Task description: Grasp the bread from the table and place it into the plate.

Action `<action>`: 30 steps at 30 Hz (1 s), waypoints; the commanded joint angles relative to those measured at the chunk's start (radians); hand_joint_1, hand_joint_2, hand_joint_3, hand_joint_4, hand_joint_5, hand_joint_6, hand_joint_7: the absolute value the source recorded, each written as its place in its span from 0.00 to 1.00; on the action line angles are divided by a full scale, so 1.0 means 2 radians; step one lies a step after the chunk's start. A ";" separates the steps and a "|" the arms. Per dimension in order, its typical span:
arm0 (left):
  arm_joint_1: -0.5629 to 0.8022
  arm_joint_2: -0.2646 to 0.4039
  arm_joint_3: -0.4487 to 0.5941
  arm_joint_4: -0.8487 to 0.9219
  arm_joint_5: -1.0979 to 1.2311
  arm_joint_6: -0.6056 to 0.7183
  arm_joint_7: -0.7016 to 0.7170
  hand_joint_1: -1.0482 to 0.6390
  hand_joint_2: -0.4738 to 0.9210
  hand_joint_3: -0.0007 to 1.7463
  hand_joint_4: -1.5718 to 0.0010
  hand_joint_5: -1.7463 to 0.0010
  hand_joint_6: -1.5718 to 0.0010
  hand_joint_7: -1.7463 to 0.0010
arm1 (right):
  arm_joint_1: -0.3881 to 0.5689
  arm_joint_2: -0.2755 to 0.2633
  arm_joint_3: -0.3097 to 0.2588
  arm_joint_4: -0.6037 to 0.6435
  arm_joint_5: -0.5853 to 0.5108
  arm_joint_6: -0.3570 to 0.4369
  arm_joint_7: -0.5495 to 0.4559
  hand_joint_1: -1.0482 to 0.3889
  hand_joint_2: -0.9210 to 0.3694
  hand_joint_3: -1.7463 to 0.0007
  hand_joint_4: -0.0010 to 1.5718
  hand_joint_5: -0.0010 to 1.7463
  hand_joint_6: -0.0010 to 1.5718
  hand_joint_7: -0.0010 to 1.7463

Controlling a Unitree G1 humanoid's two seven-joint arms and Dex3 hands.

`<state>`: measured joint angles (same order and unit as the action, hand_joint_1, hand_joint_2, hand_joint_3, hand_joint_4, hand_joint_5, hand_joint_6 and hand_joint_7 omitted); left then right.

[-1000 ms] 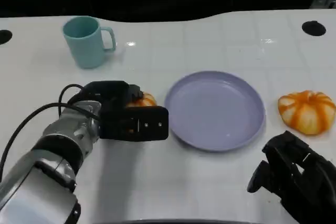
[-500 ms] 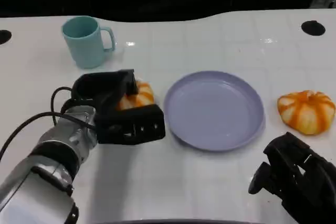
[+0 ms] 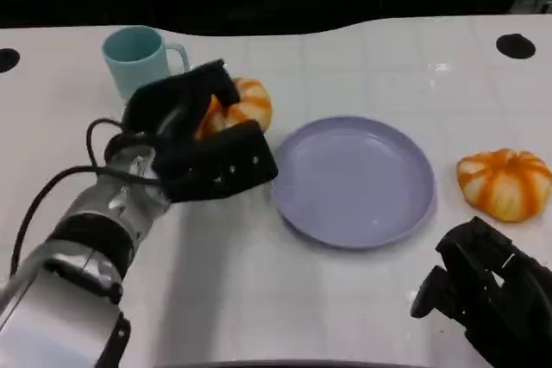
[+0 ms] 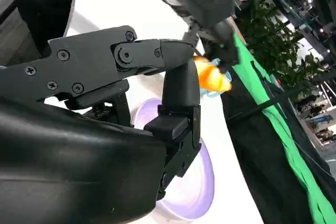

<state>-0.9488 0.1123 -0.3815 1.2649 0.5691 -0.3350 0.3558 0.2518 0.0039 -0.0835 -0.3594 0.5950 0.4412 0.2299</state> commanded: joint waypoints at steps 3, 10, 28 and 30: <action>-0.035 -0.013 -0.003 -0.020 -0.007 -0.028 -0.059 0.52 0.73 0.54 0.47 0.00 0.60 0.00 | 0.003 -0.003 -0.002 -0.005 0.001 -0.003 0.000 0.36 0.00 0.88 0.41 1.00 0.35 0.88; -0.058 -0.037 -0.007 -0.022 -0.012 -0.055 -0.130 0.53 0.65 0.67 0.42 0.00 0.52 0.00 | 0.003 0.000 0.002 -0.007 0.002 0.000 -0.006 0.35 0.00 0.89 0.41 1.00 0.36 0.88; -0.066 -0.106 -0.075 -0.001 0.047 0.006 -0.109 0.51 0.77 0.50 0.45 0.00 0.58 0.03 | 0.011 0.010 0.013 -0.016 -0.004 -0.005 -0.012 0.38 0.00 0.89 0.40 1.00 0.35 0.86; -0.066 -0.111 -0.077 0.002 0.049 0.019 -0.106 0.52 0.78 0.49 0.45 0.00 0.59 0.08 | 0.012 0.012 0.015 -0.019 -0.005 -0.004 -0.014 0.38 0.00 0.88 0.40 1.00 0.35 0.85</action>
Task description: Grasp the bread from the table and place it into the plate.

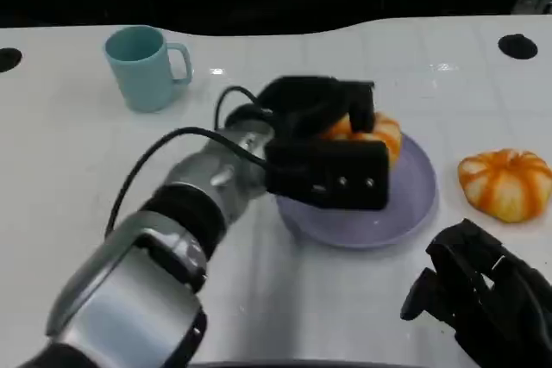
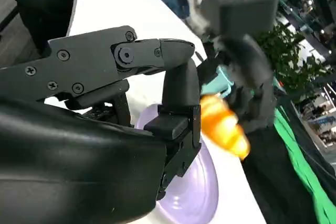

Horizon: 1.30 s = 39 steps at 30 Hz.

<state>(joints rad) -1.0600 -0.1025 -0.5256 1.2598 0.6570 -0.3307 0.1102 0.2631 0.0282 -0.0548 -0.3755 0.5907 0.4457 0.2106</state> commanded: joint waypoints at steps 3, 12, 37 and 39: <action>-0.010 -0.015 -0.010 0.011 0.010 0.047 0.025 0.53 0.83 0.41 0.48 0.00 0.50 0.41 | 0.008 0.001 0.003 -0.013 -0.004 -0.007 -0.006 0.38 0.00 0.89 0.39 1.00 0.35 0.84; -0.008 -0.022 -0.018 0.017 0.010 0.077 0.016 0.53 0.95 0.19 0.54 0.15 0.45 0.64 | 0.010 0.003 0.004 -0.014 -0.004 -0.008 -0.005 0.38 0.00 0.89 0.40 1.00 0.37 0.83; -0.022 0.006 -0.013 -0.005 -0.012 0.084 -0.112 0.05 1.00 0.35 1.00 1.00 0.96 1.00 | 0.002 -0.001 -0.006 -0.005 -0.003 -0.007 0.001 0.38 0.00 0.89 0.40 1.00 0.37 0.85; -0.017 0.014 -0.003 -0.013 -0.022 0.070 -0.114 0.06 1.00 0.35 0.99 1.00 0.95 0.99 | 0.002 -0.001 -0.006 -0.005 -0.005 -0.008 0.002 0.38 0.00 0.88 0.40 1.00 0.37 0.85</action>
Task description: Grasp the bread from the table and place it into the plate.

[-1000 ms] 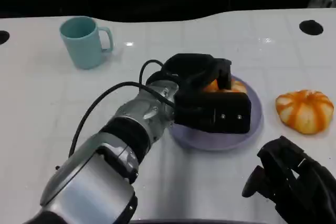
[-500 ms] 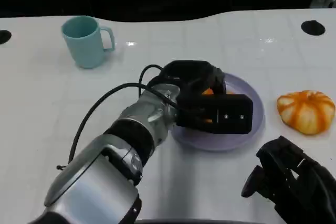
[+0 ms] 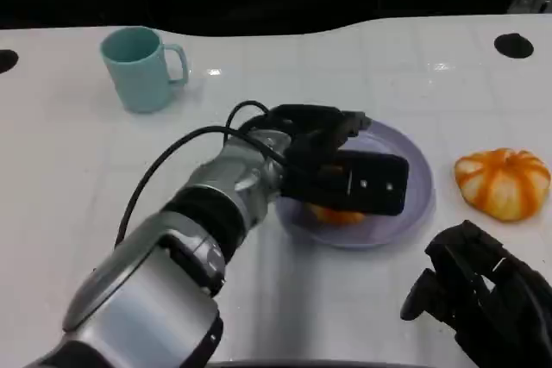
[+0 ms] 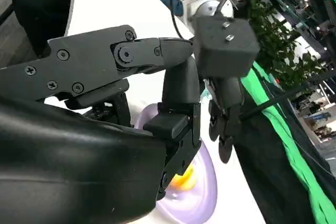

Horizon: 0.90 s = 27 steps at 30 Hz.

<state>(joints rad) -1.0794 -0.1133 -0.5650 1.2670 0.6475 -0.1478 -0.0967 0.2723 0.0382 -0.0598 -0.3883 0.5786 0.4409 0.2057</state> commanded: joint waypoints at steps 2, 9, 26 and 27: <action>0.001 0.031 0.034 -0.027 -0.037 -0.044 -0.017 0.08 1.00 0.34 0.98 0.99 0.94 0.99 | -0.003 -0.007 -0.004 0.003 0.001 -0.007 0.007 0.38 0.00 0.88 0.40 1.00 0.36 0.85; 0.043 0.070 0.088 -0.076 -0.105 -0.101 -0.068 0.13 1.00 0.31 0.94 0.97 0.91 0.98 | -0.005 -0.008 -0.005 0.003 -0.002 -0.003 0.005 0.37 0.00 0.88 0.40 1.00 0.35 0.86; 0.237 0.073 0.295 -0.336 -0.471 0.102 -0.297 0.22 1.00 0.21 0.85 0.54 0.71 0.94 | -0.008 -0.009 -0.008 0.004 0.003 -0.002 0.008 0.38 0.00 0.87 0.40 1.00 0.34 0.88; 0.250 0.073 0.301 -0.359 -0.489 0.127 -0.299 0.22 1.00 0.21 0.82 0.52 0.69 0.93 | -0.008 -0.010 -0.008 0.005 0.004 -0.001 0.008 0.38 0.00 0.87 0.40 1.00 0.34 0.88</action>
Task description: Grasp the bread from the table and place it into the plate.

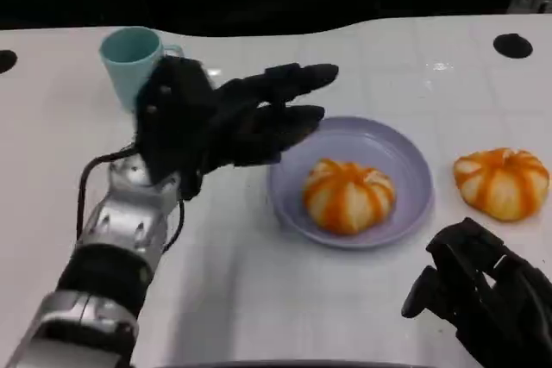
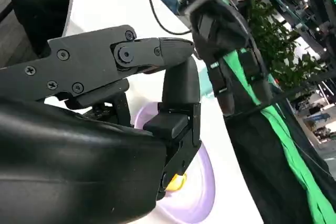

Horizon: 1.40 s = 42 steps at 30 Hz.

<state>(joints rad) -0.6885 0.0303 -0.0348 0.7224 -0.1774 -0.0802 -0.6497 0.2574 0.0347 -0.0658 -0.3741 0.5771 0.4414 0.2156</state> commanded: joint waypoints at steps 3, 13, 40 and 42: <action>0.093 -0.005 0.053 -0.154 -0.121 0.162 -0.007 0.23 1.00 0.19 0.74 0.47 0.61 0.90 | -0.001 -0.008 -0.006 -0.003 0.007 0.001 0.003 0.37 0.00 0.87 0.40 1.00 0.34 0.88; 0.219 -0.037 0.103 -0.332 -0.232 0.305 0.085 0.25 1.00 0.20 0.58 0.12 0.57 0.35 | 0.001 -0.009 -0.004 -0.011 0.006 0.006 -0.002 0.38 0.00 0.86 0.39 1.00 0.33 0.89; 0.407 -0.076 0.101 -0.492 -0.282 0.337 0.217 0.28 1.00 0.21 0.47 0.00 0.61 0.00 | 0.003 -0.017 -0.008 -0.017 0.007 0.010 0.000 0.37 0.00 0.86 0.38 1.00 0.33 0.87; 0.422 -0.073 0.094 -0.500 -0.266 0.330 0.224 0.29 1.00 0.22 0.48 0.00 0.63 0.00 | 0.008 -0.019 -0.009 -0.022 0.008 0.010 -0.001 0.37 0.00 0.86 0.38 1.00 0.32 0.87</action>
<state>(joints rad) 0.1190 -0.1292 0.1630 -0.2503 -0.7409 0.6015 -0.2308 0.2567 0.0128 -0.0696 -0.3960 0.5811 0.4601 0.2121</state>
